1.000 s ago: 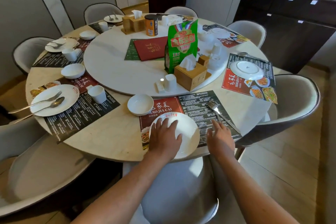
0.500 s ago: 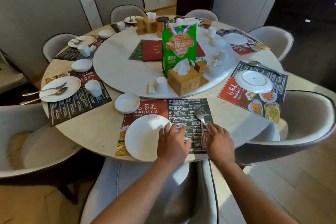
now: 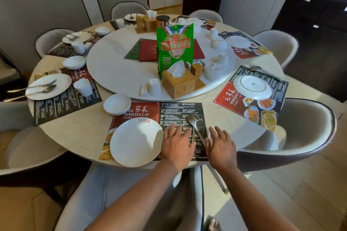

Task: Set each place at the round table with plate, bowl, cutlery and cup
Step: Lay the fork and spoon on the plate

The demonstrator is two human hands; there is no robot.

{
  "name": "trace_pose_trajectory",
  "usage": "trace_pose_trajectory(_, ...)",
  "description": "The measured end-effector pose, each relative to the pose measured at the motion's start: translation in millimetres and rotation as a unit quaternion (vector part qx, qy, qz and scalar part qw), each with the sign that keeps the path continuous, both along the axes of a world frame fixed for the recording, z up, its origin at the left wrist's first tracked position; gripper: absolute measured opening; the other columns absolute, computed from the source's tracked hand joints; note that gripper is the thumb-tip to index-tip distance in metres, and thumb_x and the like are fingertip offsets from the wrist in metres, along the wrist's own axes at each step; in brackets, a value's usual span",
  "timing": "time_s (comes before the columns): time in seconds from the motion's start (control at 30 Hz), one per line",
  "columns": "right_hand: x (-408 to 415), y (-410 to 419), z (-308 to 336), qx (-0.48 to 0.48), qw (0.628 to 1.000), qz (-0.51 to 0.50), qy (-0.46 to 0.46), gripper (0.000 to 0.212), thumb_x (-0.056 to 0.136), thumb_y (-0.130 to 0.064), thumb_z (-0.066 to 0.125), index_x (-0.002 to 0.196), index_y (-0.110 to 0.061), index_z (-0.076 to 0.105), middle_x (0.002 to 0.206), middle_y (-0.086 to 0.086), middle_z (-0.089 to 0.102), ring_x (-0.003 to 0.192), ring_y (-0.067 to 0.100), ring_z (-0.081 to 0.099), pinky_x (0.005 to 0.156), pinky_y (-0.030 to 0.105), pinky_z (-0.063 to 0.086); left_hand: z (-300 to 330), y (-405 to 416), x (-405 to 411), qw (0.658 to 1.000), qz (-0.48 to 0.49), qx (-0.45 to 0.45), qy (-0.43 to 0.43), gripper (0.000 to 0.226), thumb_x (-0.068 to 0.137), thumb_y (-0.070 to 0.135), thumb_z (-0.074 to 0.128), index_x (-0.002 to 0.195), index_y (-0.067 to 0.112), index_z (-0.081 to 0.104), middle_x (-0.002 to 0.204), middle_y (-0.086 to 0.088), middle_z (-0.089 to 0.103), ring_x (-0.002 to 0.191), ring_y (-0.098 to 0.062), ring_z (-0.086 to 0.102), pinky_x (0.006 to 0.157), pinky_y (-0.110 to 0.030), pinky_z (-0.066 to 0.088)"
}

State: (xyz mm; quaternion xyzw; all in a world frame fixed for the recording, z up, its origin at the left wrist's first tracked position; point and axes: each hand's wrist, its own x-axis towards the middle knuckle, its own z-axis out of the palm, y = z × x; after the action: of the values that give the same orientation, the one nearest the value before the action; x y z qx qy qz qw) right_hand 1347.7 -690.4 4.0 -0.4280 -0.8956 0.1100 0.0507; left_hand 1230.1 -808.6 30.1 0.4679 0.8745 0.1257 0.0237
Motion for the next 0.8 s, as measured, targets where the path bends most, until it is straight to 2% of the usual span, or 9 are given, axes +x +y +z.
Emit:
trace_pose_trajectory(0.2,-14.5,70.3,-11.6,-0.013,0.995,0.086,-0.047,0.054,0.106,-0.042,0.025,0.156,-0.024,0.027,0.163,0.001,0.028,0.149,0.028,0.023,0.115,0.045,0.03,-13.7,55.1,3.6,0.996,0.077,-0.042,-0.016,0.055,0.1,0.051,0.043,0.151,0.029,0.039,0.155,-0.01,0.041,0.148,-0.035,0.023,0.122,-0.055,0.016)
trace_pose_trajectory(0.27,-16.0,91.8,-18.0,-0.018,0.991,0.12,-0.053,0.053,0.106,-0.039,0.025,0.156,-0.022,0.028,0.163,0.002,0.028,0.149,0.028,0.024,0.116,0.045,0.031,-17.4,73.4,9.7,0.991,0.12,-0.061,-0.024,0.054,0.1,0.054,0.041,0.147,0.027,0.044,0.148,-0.01,0.047,0.142,-0.034,0.032,0.118,-0.055,0.025)
trace_pose_trajectory(0.4,-10.7,119.0,-31.0,-0.027,0.977,0.189,-0.089,0.058,0.101,-0.039,0.018,0.153,-0.02,0.036,0.161,0.006,0.033,0.145,0.031,0.033,0.114,0.047,0.034,-25.0,102.4,18.9,0.971,0.23,-0.025,-0.055,0.045,0.093,0.058,0.055,0.125,0.027,0.062,0.118,-0.001,0.062,0.111,-0.022,0.055,0.097,-0.042,0.046)
trace_pose_trajectory(0.47,-5.4,124.4,-35.6,-0.021,0.975,0.206,-0.081,0.058,0.099,-0.038,0.022,0.149,-0.018,0.045,0.156,0.008,0.041,0.14,0.034,0.041,0.109,0.047,0.038,-24.5,111.3,20.1,0.961,0.264,-0.025,-0.071,0.036,0.091,0.056,0.062,0.111,0.026,0.063,0.097,0.004,0.065,0.088,-0.015,0.061,0.08,-0.035,0.053)
trace_pose_trajectory(0.57,-3.1,133.6,-37.2,-0.01,0.969,0.231,-0.09,0.053,0.1,-0.038,0.035,0.148,-0.019,0.046,0.156,0.007,0.042,0.139,0.033,0.043,0.107,0.048,0.04,-23.8,121.1,21.7,0.948,0.306,-0.05,-0.079,0.028,0.092,0.052,0.064,0.098,0.024,0.064,0.08,0.008,0.064,0.065,-0.009,0.058,0.057,-0.023,0.046)
trace_pose_trajectory(0.67,-5.5,140.6,-34.2,-0.009,0.965,0.247,-0.087,0.051,0.1,-0.037,0.042,0.147,-0.019,0.047,0.155,0.005,0.043,0.137,0.032,0.044,0.105,0.047,0.041,-22.2,128.8,21.2,0.932,0.345,-0.068,-0.088,0.025,0.094,0.044,0.065,0.098,0.019,0.067,0.084,0.003,0.068,0.067,-0.011,0.057,0.056,-0.023,0.04)
trace_pose_trajectory(0.8,-10.6,144.4,-31.6,-0.027,0.962,0.258,-0.088,0.053,0.102,-0.041,0.03,0.15,-0.024,0.041,0.159,0.001,0.036,0.142,0.029,0.036,0.111,0.045,0.035,-17.2,133.0,19.4,0.927,0.355,-0.079,-0.087,0.02,0.094,0.035,0.066,0.099,0.016,0.07,0.091,-0.001,0.072,0.079,-0.017,0.067,0.059,-0.026,0.04)
